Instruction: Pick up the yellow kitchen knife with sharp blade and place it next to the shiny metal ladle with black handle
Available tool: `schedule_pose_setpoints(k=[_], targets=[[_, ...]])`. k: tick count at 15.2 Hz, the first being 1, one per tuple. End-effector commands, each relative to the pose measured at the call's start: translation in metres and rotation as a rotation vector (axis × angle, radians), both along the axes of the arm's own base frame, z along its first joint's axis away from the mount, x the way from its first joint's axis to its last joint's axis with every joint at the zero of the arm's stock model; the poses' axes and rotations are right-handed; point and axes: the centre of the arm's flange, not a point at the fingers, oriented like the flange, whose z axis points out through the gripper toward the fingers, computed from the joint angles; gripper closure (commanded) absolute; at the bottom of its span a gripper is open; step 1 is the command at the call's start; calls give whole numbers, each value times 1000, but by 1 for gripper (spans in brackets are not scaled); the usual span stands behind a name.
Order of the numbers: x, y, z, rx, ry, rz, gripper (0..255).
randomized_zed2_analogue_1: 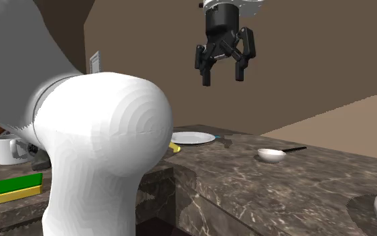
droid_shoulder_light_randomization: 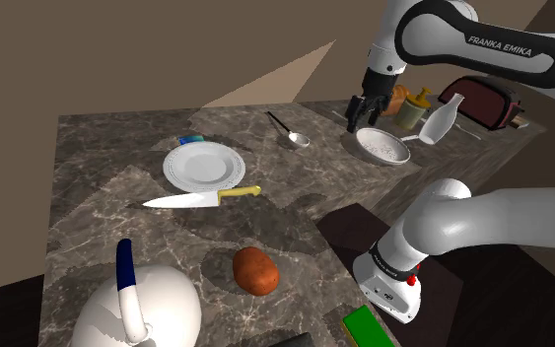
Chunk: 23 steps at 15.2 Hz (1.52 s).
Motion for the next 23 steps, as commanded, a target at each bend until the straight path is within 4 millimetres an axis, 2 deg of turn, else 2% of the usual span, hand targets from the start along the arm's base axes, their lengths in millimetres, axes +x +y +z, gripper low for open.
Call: schedule_pose_setpoints(k=[1,7,12,17,23], targets=[[0,0,0,0,0,0,0],[-27,68,-33,-1,-84,-228,0],[-35,128,-62,-1,-155,-418,0],[-30,188,-91,-2,-225,-608,0],[-7,257,-125,-3,-309,-835,0]])
